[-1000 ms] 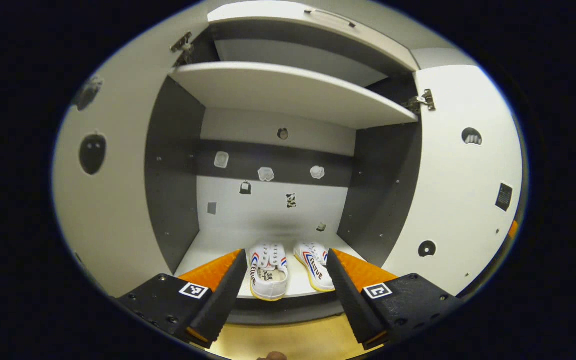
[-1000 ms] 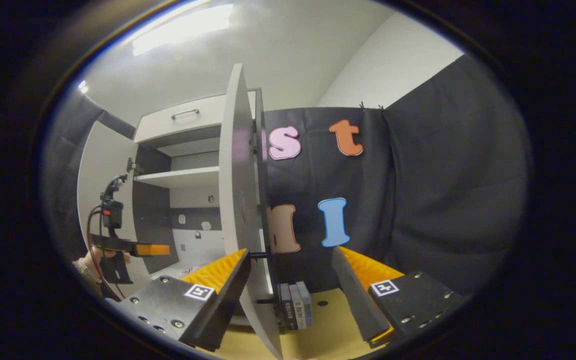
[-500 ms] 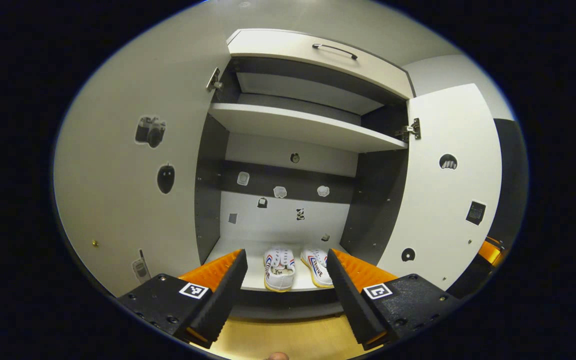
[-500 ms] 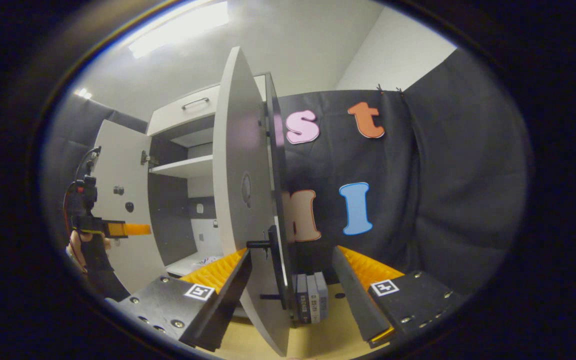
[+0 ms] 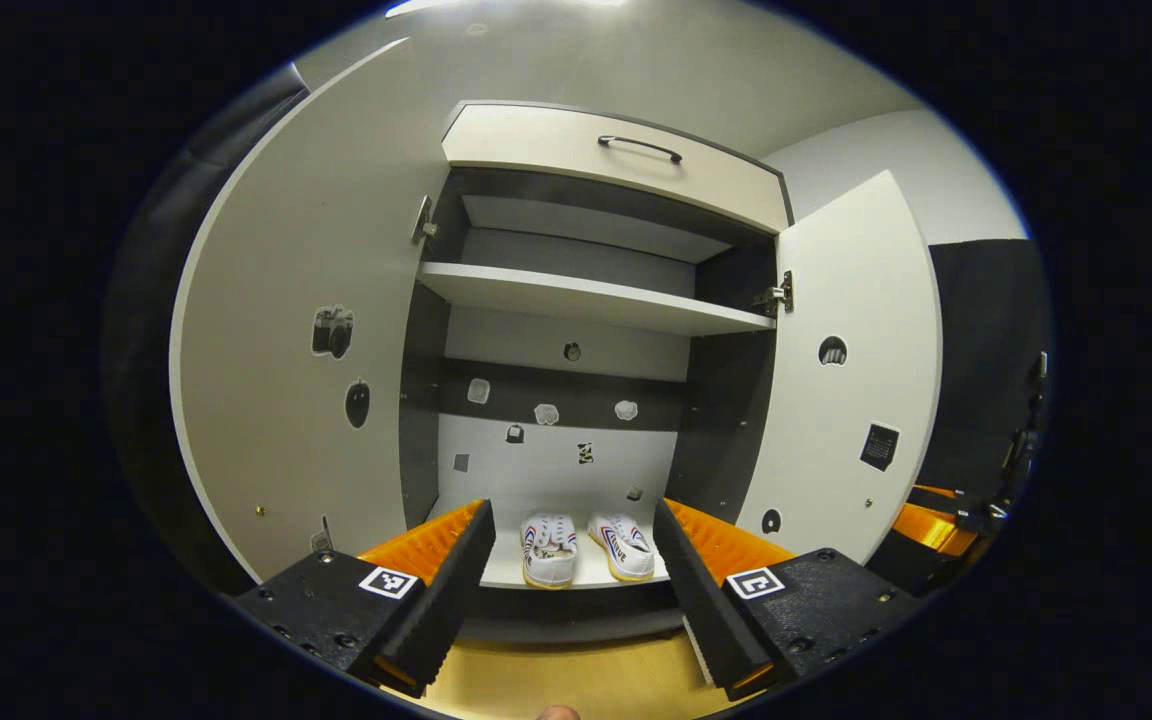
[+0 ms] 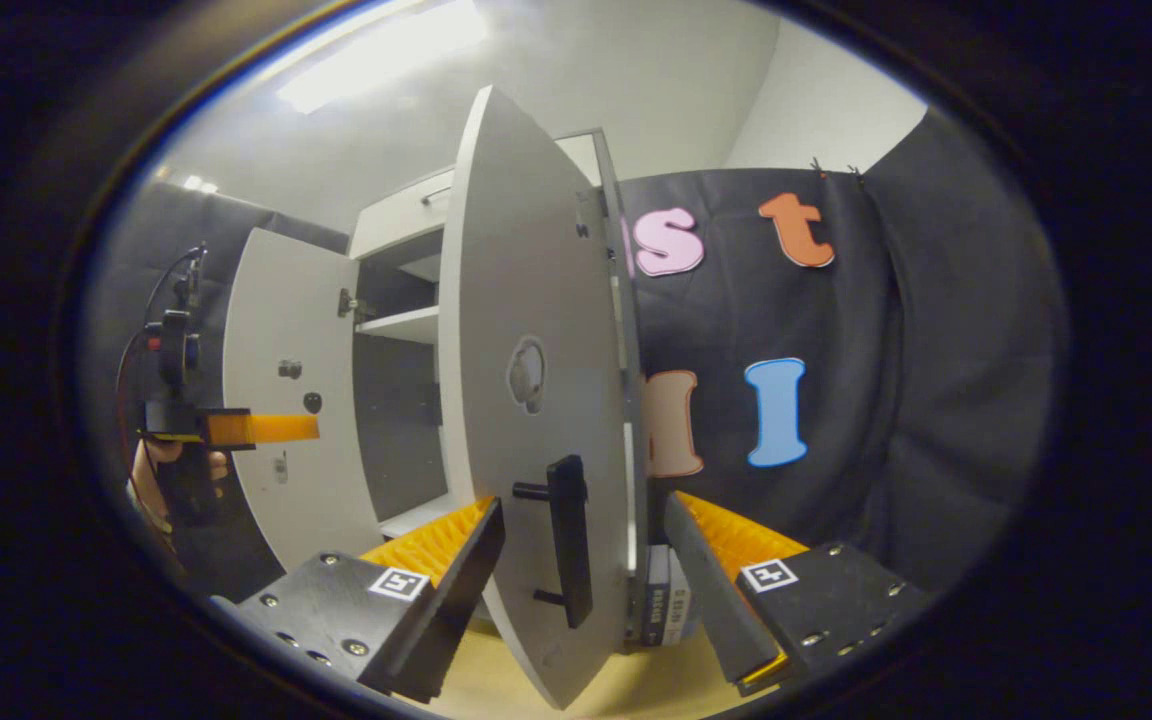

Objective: Grab one shoe with the right hand and put it into the shoe cabinet, grab the other shoe with the left hand and put it into the shoe cabinet; then close the right door with the right hand and the left door with the left hand.

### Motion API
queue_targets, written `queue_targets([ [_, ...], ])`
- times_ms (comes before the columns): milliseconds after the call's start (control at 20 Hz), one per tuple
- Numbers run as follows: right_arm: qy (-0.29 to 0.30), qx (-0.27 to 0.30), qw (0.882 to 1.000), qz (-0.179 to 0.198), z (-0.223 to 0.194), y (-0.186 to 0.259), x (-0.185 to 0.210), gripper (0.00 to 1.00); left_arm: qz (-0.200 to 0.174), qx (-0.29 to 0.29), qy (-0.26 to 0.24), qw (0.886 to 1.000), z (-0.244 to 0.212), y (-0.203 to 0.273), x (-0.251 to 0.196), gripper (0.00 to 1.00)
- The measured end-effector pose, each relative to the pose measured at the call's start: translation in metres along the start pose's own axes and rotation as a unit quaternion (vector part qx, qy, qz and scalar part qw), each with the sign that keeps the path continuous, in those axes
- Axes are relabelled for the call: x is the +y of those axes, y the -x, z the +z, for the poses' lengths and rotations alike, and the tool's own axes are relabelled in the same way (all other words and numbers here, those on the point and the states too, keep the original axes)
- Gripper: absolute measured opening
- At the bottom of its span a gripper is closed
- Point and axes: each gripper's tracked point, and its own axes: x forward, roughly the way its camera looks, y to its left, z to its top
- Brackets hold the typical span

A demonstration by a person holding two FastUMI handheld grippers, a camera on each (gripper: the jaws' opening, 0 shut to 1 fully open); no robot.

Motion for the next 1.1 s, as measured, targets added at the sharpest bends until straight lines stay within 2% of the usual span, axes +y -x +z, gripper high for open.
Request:
queue_targets([
  [150,0.003,0.008,1.0,0.003,-0.009,-0.016,0.013,0.98,0.004,0.01,-0.001,1.0,-0.007,0.001,0.007,0.96],
  [350,-0.03,0.018,0.999,0.024,-0.017,-0.034,0.033,1.0,0.012,0.018,-0.001,1.0,-0.012,0.001,0.019,0.96],
  [400,-0.032,0.021,0.999,0.026,-0.019,-0.037,0.036,0.97,0.013,0.017,-0.002,1.0,-0.012,0.0,0.02,1.0],
  [450,-0.033,0.022,0.999,0.029,-0.02,-0.041,0.038,0.98,0.014,0.016,-0.001,1.0,-0.012,0.0,0.022,0.96],
  [1100,-0.041,0.032,0.997,0.065,-0.032,-0.097,0.083,1.0,0.018,0.012,-0.003,1.0,-0.009,-0.005,0.032,0.96],
])
